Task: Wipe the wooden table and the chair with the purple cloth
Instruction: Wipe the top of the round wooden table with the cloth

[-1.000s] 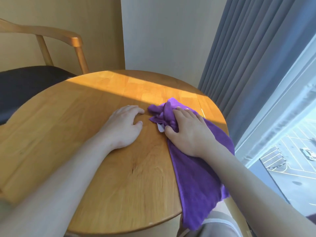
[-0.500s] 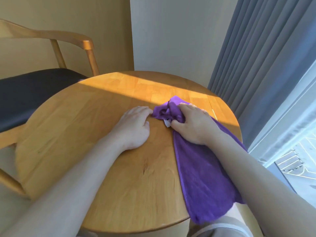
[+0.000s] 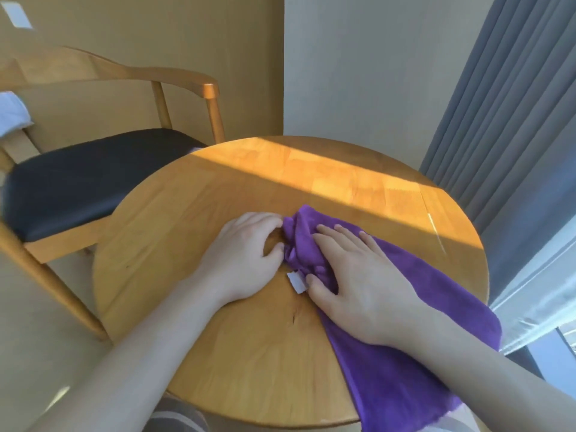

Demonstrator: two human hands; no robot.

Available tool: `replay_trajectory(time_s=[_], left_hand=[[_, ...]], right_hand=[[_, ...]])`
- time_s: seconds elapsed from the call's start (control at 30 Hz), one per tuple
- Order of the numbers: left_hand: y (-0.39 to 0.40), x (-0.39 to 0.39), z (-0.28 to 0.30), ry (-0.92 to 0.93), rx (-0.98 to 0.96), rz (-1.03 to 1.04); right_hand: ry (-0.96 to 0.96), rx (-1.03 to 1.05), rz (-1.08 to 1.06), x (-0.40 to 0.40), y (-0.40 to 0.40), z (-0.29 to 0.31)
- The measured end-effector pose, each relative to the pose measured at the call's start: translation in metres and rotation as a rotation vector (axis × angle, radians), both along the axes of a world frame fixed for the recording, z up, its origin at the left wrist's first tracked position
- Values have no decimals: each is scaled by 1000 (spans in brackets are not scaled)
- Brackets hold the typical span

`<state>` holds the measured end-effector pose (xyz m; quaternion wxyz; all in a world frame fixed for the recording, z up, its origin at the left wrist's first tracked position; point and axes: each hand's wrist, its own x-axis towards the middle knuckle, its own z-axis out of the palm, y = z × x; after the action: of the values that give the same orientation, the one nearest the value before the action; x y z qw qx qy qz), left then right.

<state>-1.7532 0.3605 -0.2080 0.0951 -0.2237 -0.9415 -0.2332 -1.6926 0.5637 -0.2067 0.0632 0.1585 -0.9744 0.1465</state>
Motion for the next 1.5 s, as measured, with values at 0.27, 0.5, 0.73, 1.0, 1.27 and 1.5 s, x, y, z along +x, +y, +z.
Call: replay_trajectory(time_s=[0.27,0.5,0.73,1.0,1.27,1.5], left_hand=[[2,-7,-1,4,-40,24],[-3,-11,-1,-83,-150,267],[-13,-16,-4,-88,-100,277],[-16,-20,-9,-97,-93,275],[-14,-14,-5,-118,-103,283],[-15,-12,-3,-109,-106,272]], right_hand=[[-88,-4,22,-63,15,12],[-71,-68,-107,-135,6,14],[-82,18,148,-55,8,6],[-118,-30,208,-45,17,10],[-57,-51,-10,-129,-19,16],[-40,19,26,-85,-20,4]])
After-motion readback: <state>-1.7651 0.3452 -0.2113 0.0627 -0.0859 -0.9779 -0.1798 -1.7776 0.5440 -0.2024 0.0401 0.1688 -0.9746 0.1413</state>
